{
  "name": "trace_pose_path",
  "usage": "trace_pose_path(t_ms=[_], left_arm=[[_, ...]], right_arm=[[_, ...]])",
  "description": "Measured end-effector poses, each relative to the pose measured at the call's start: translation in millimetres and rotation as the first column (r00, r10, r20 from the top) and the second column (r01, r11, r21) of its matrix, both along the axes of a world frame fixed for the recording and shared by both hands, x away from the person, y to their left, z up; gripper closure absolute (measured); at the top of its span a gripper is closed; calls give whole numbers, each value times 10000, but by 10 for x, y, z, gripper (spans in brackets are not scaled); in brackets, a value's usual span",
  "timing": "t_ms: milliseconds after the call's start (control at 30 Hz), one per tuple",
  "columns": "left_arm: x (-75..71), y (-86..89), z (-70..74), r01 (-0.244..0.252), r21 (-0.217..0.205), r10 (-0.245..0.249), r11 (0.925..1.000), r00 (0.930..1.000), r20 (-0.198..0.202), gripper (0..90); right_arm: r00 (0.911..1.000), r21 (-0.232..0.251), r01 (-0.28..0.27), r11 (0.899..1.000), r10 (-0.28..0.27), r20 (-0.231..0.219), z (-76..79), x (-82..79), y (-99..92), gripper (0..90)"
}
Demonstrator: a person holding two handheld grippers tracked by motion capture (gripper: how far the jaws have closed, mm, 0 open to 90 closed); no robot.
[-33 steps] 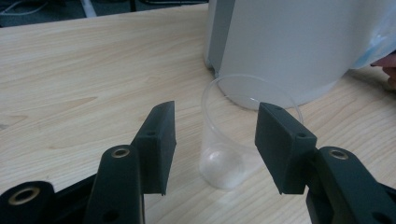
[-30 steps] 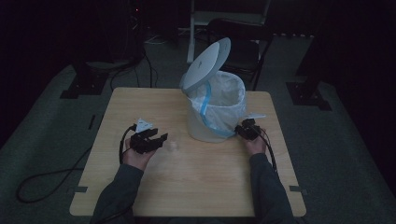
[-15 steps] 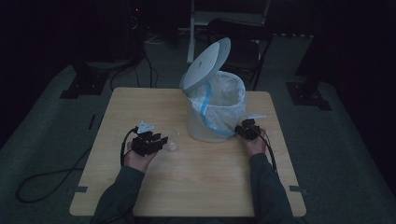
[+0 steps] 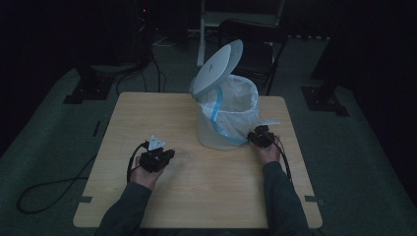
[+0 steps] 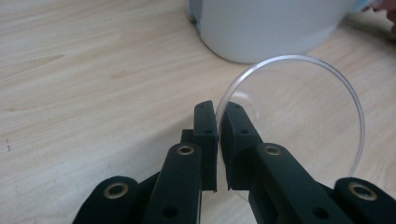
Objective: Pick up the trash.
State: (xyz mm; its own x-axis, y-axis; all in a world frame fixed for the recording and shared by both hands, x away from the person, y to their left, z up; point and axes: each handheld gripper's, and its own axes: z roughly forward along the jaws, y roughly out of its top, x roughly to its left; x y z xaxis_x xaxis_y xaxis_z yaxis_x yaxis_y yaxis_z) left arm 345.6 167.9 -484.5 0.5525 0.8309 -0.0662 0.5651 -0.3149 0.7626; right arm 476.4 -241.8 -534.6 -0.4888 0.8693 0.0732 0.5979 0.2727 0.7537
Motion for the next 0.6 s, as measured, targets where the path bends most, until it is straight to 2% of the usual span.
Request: trace_pose_path(t_ms=[333,400,467,600], left_arm=[[-111,12,-135,313,264,-303,9992,9989,-358,869],[-131,11,-117,291,215,-290,9993,9996,-23,871],[-124,31,-81,268,-44,-267,9996,9996,86,873],[-86,83,-28,-77,-104,80,9999,9995,307,873]], right_arm=[[10000,-11,0,10000,0,-1,1,0,1,900],[10000,-4,3,10000,-3,-4,1,0,1,900],[10000,9,2,10000,-2,-1,0,1,0,900],[10000,16,-13,10000,13,-2,-1,1,-2,900]])
